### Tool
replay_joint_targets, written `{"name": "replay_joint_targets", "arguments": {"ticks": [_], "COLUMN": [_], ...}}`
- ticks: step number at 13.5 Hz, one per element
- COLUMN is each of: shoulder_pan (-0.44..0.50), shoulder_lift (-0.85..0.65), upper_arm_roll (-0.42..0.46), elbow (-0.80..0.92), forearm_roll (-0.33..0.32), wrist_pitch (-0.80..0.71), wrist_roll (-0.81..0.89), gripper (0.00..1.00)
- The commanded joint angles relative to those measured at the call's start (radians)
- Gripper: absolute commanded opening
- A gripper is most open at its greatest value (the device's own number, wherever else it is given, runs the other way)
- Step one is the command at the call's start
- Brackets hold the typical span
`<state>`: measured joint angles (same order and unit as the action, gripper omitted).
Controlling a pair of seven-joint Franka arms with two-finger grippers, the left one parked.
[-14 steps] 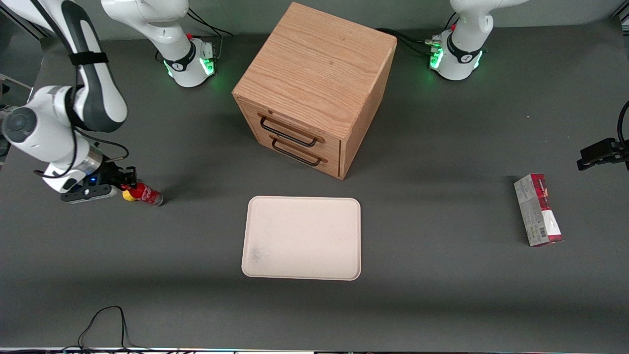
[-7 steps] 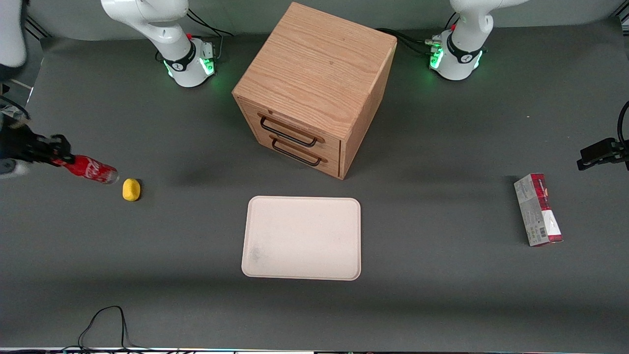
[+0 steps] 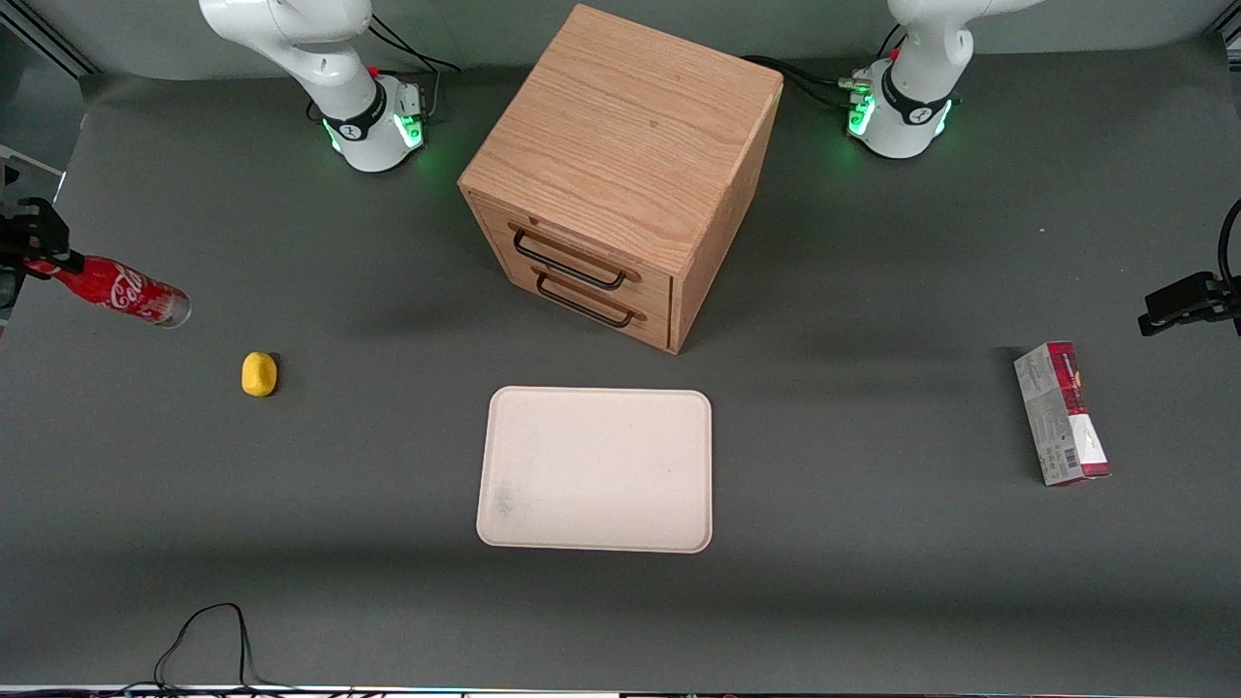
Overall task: Place coke bottle on tray
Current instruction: 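Carry the bottle with the right gripper over the white tray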
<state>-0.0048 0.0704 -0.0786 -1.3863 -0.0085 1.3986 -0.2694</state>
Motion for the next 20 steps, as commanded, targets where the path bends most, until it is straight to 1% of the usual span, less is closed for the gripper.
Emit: {"name": "replay_joint_targets", "arguments": {"ticks": [1,3,4,7,9,10,11,13,16,20], "shoulder_pan": [0.017,0.019,0.044,0.182,0.268,0.311,0.345,0.396,0.401,0.391], "shoulder_lift": [0.176,0.291,0.334,0.440,0.492,0.508,0.519,0.534,0.561,0.669], "upper_arm_roll": [0.081,0.185,0.215,0.218,0.220,0.218,0.218,0.220,0.220,0.209], "elbow": [0.235,0.375,0.410,0.498,0.518,0.518,0.518,0.518,0.517,0.514], "forearm_roll": [0.007,-0.004,-0.011,-0.034,-0.062,-0.067,-0.076,-0.099,-0.099,-0.100], "wrist_pitch": [-0.017,-0.021,-0.020,0.016,0.036,0.051,0.059,0.089,0.146,0.278], "wrist_roll": [0.012,0.062,0.106,0.212,0.257,0.313,0.352,0.368,0.369,0.368], "gripper": [0.00,0.00,0.00,0.00,0.00,0.00,0.00,0.00,0.00,0.00]}}
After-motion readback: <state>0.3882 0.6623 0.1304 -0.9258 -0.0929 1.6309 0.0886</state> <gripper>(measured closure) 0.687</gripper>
